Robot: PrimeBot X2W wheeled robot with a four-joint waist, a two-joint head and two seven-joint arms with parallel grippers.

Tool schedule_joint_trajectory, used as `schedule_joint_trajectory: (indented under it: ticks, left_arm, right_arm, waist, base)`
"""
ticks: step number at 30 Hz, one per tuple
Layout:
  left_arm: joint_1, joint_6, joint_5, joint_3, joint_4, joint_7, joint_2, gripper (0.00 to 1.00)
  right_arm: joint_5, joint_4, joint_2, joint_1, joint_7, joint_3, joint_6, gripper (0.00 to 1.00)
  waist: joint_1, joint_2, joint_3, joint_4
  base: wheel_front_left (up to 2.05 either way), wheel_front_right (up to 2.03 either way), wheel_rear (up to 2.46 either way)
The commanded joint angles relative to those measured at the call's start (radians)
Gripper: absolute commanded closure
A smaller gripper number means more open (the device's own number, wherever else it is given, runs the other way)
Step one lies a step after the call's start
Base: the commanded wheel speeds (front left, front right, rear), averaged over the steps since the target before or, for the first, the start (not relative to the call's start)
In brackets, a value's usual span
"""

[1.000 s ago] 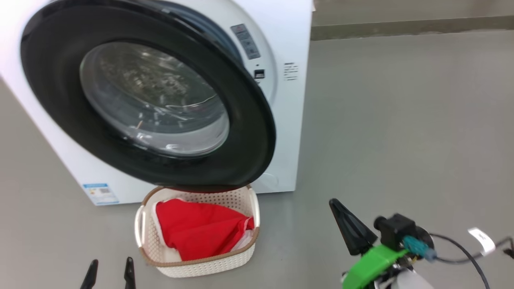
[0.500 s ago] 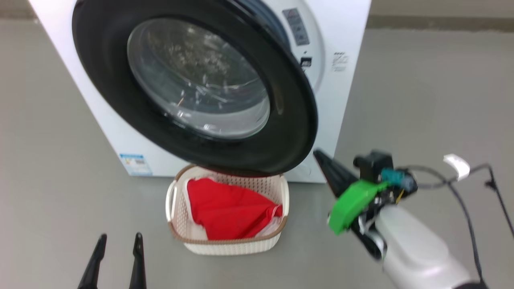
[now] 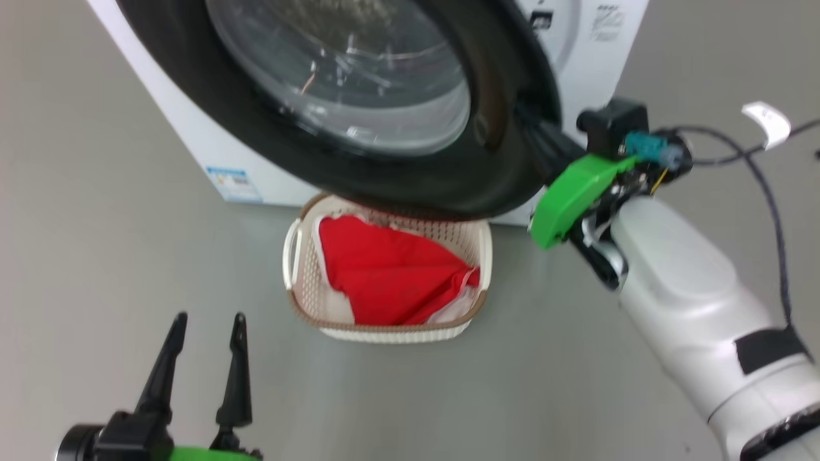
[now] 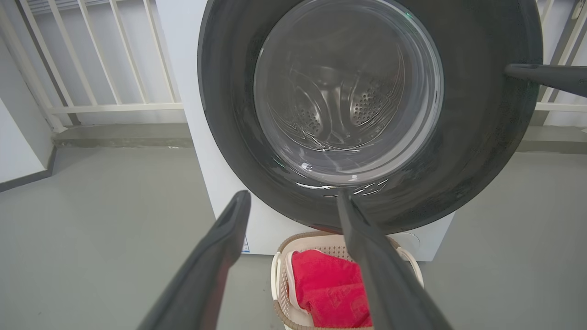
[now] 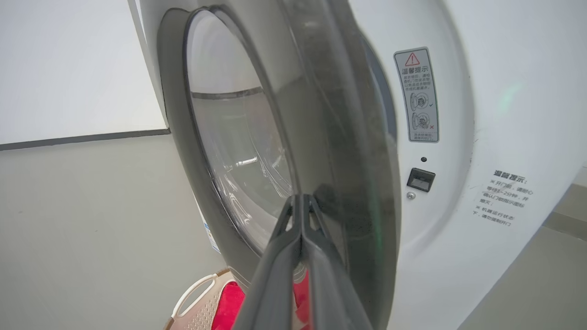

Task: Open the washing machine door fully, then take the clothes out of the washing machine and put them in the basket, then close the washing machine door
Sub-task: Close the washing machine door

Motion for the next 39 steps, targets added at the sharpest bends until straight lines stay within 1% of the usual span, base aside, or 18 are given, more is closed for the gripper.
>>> schedule_joint_trajectory:
  ticks: [1, 5, 8, 12, 18, 24, 28, 32, 35, 36, 37, 38, 39]
  left_arm:
    - [-0.037, 0.000, 0.004, 0.028, -0.020, -0.012, 0.005, 0.00]
    - [-0.076, 0.001, 0.002, 0.013, -0.016, -0.012, 0.004, 0.00]
    - [-0.112, -0.006, -0.002, 0.004, -0.007, -0.012, 0.004, 0.00]
    - [-0.138, -0.006, -0.011, -0.018, 0.004, -0.012, 0.004, 0.00]
    - [-0.165, -0.006, -0.018, -0.039, 0.017, -0.012, 0.004, 0.00]
    - [-0.175, -0.001, -0.019, -0.049, 0.022, -0.012, 0.004, 0.00]
    - [-0.181, 0.001, -0.019, -0.050, 0.025, -0.012, 0.004, 0.00]
    - [-0.191, -0.001, -0.018, -0.053, 0.032, -0.012, 0.004, 0.00]
    - [-0.195, 0.001, -0.021, -0.048, 0.032, -0.012, 0.004, 0.00]
    - [-0.195, 0.002, -0.023, -0.043, 0.031, -0.012, 0.004, 0.00]
    - [-0.195, 0.001, -0.027, -0.038, 0.032, -0.012, 0.004, 0.00]
    - [-0.193, 0.000, -0.033, -0.033, 0.033, -0.012, 0.004, 0.00]
    - [-0.191, -0.001, -0.035, -0.027, 0.033, -0.012, 0.004, 0.00]
  right_arm:
    - [-0.004, -0.013, 0.006, -0.030, -0.006, 0.006, 0.002, 1.00]
    - [-0.012, 0.010, -0.012, -0.099, -0.006, -0.010, 0.002, 1.00]
    - [-0.019, 0.065, -0.019, -0.169, -0.006, -0.037, 0.002, 1.00]
    - [-0.025, 0.114, -0.027, -0.241, -0.006, -0.072, 0.002, 1.00]
    - [-0.041, 0.131, -0.045, -0.314, -0.006, -0.154, 0.002, 1.00]
    - [-0.115, 0.128, -0.056, -0.341, -0.006, -0.267, 0.002, 1.00]
    - [-0.178, 0.116, -0.041, -0.337, -0.006, -0.332, 0.002, 1.00]
    - [-0.224, 0.101, -0.022, -0.321, -0.006, -0.365, 0.002, 1.00]
    - [-0.223, 0.097, -0.008, -0.308, -0.006, -0.365, 0.002, 1.00]
    - [-0.220, 0.092, -0.002, -0.300, -0.006, -0.356, 0.002, 0.88]
    - [-0.215, 0.081, 0.003, -0.291, -0.006, -0.345, 0.002, 0.35]
    - [-0.209, 0.070, 0.006, -0.280, -0.006, -0.332, 0.002, 0.00]
    - [-0.201, 0.059, 0.009, -0.266, -0.006, -0.321, 0.002, 0.00]
  waist:
    - [0.0000, 0.0000, 0.054, 0.035]
    - [0.0000, 0.0000, 0.100, 0.054]
    - [0.0000, 0.0000, 0.141, 0.068]
    - [0.0000, 0.0000, 0.170, 0.084]
    - [0.0000, 0.0000, 0.196, 0.103]
    - [0.0000, 0.0000, 0.211, 0.111]
    - [0.0000, 0.0000, 0.218, 0.105]
    - [0.0000, 0.0000, 0.221, 0.095]
    - [0.0000, 0.0000, 0.215, 0.085]
    - [0.0000, 0.0000, 0.212, 0.079]
    - [0.0000, 0.0000, 0.207, 0.071]
    - [0.0000, 0.0000, 0.201, 0.062]
    - [0.0000, 0.0000, 0.195, 0.053]
  base:
    - [0.00, 0.00, 0.00]
    - [0.00, 0.00, 0.00]
    - [0.00, 0.00, 0.00]
    - [0.00, 0.00, 0.00]
    - [0.00, 0.00, 0.00]
    - [0.00, 0.00, 0.00]
    - [0.00, 0.00, 0.00]
    - [0.00, 0.00, 0.00]
    - [0.00, 0.00, 0.00]
    - [0.00, 0.00, 0.00]
    - [0.00, 0.00, 0.00]
    - [0.00, 0.00, 0.00]
    - [0.00, 0.00, 0.00]
